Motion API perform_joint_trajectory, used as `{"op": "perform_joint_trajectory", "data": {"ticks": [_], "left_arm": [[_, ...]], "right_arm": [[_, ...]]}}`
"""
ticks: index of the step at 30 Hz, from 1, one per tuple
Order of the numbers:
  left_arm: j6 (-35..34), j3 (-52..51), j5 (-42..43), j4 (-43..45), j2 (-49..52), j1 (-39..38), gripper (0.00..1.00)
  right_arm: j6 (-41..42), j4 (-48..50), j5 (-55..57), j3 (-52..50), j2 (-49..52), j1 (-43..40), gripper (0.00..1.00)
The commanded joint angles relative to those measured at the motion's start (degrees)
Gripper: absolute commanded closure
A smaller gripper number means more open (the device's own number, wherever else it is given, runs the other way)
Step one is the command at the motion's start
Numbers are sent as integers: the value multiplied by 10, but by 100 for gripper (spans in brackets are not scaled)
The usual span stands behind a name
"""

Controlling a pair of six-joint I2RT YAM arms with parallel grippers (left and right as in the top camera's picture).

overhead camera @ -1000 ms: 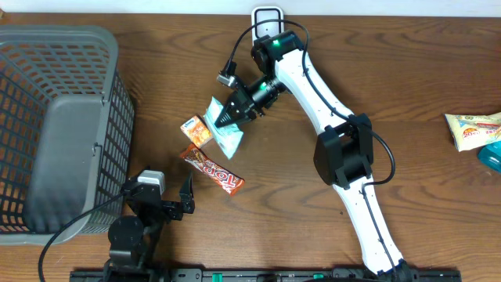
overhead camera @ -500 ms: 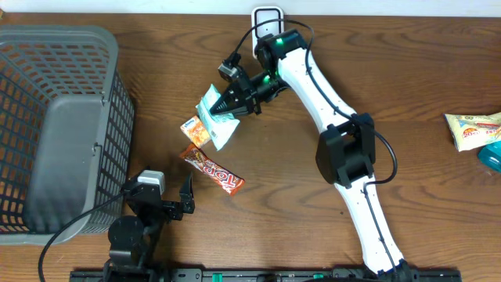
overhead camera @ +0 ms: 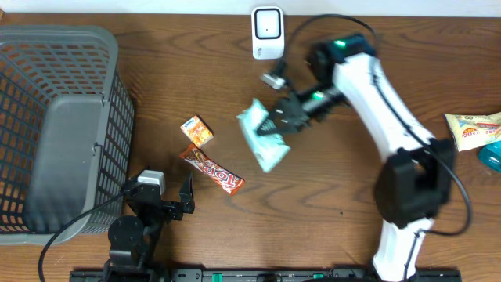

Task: Scan the item barcode
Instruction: 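Lift the wipes pack and hold it in front of the scanner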

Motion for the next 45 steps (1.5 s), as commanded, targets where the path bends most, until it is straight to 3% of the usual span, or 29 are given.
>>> {"op": "perform_joint_trajectory", "data": {"ticks": [1, 5, 9, 11, 15, 17, 25, 30, 37, 45], "left_arm": [[-1, -13, 7, -5, -3, -3, 2], [-1, -13, 7, -5, -3, -3, 2], [-1, -13, 7, -4, -3, -3, 2], [-1, -13, 7, -4, -3, -3, 2], [-1, -13, 7, -4, -3, -3, 2], [-1, -13, 7, -4, -3, -3, 2], [-1, -13, 7, -5, -3, -3, 2], [-1, -13, 7, -5, -3, -3, 2], [-1, -13, 7, -5, -3, -3, 2], [-1, -13, 7, -5, -3, -3, 2]], "right_arm": [[-103, 0, -67, -99, -7, -42, 99], [-169, 21, -95, -132, -6, -68, 99], [-174, 74, -63, -93, -6, -70, 98], [-105, 152, 9, -53, -6, -63, 99], [199, 389, 248, -13, -6, -38, 99], [249, 481, 358, -12, -6, -27, 99], [247, 721, 701, -12, -1, 32, 99], [235, 866, 744, -7, 28, 45, 99], [235, 918, 744, 97, 130, 43, 99], [226, 816, 749, 320, 284, 53, 99]]}}
